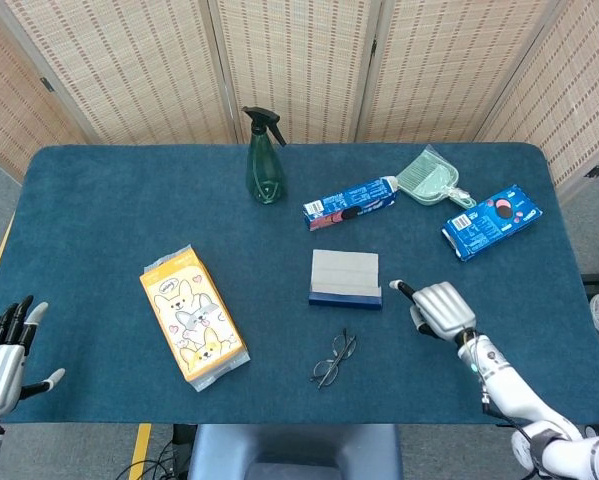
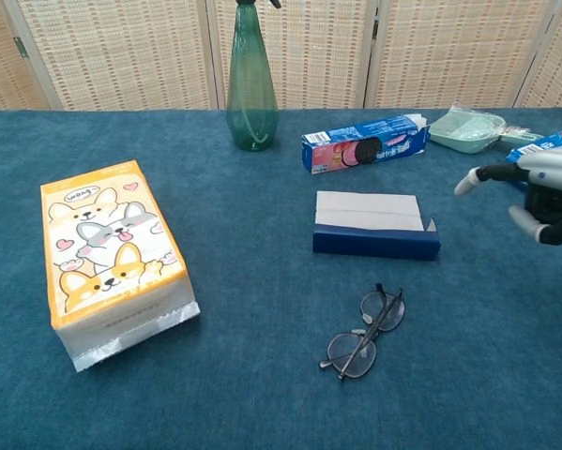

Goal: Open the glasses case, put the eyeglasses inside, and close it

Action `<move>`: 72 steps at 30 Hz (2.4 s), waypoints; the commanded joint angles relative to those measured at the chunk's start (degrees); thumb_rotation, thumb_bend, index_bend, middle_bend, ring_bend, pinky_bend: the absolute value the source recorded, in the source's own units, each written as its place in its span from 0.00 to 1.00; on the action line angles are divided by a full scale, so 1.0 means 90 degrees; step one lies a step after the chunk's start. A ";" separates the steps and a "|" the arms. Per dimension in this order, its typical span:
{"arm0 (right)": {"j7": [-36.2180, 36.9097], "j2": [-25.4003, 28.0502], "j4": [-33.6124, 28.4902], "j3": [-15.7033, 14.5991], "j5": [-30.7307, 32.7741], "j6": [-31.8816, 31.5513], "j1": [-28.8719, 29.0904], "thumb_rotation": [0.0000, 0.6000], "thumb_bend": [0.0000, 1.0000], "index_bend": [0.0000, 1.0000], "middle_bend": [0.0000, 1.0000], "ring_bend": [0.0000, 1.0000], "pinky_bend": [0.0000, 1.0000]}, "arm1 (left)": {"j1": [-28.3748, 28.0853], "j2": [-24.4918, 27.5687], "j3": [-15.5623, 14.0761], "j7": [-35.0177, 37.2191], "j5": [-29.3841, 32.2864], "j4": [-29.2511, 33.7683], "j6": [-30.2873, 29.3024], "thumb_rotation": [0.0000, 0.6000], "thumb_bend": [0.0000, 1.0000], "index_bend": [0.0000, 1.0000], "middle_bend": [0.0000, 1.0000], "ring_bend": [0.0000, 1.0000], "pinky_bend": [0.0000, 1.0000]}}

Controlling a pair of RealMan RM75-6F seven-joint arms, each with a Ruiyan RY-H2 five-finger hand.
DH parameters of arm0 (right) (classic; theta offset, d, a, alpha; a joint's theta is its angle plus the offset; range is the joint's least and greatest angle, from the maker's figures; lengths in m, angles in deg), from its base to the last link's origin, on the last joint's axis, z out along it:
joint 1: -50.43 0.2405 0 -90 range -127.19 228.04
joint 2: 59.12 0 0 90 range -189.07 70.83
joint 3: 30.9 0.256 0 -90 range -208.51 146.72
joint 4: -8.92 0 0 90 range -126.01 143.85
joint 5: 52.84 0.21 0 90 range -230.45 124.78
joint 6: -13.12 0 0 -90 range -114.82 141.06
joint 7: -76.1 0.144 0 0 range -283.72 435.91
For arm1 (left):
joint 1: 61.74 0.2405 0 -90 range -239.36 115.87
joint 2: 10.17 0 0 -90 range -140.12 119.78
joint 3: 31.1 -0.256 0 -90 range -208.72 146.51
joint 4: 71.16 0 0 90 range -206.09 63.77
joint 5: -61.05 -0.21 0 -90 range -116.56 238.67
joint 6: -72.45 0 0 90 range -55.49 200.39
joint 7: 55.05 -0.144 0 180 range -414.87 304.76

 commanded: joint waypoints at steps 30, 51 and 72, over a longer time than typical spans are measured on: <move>-0.0503 -0.0109 -0.0142 -0.0305 0.0137 -0.0048 0.0690 1.00 0.92 0.34 1.00 1.00 0.90 | 0.0039 0.0116 -0.0093 0.0249 -0.0152 0.0090 0.0071 1.00 0.13 0.00 0.00 0.00 0.16; -0.1220 -0.1558 0.1173 -0.0227 -0.0006 0.1443 0.2368 1.00 0.92 0.34 1.00 1.00 0.90 | 0.0355 0.0233 -0.0187 0.0487 -0.0034 0.0011 -0.0151 1.00 0.13 0.00 0.00 0.00 0.16; -0.1529 -0.0735 0.1473 -0.0397 0.1058 0.0742 0.1952 1.00 0.66 0.34 1.00 1.00 0.90 | 0.0316 0.0226 -0.0172 0.0385 -0.0138 0.0109 -0.0079 1.00 0.13 0.00 0.00 0.00 0.16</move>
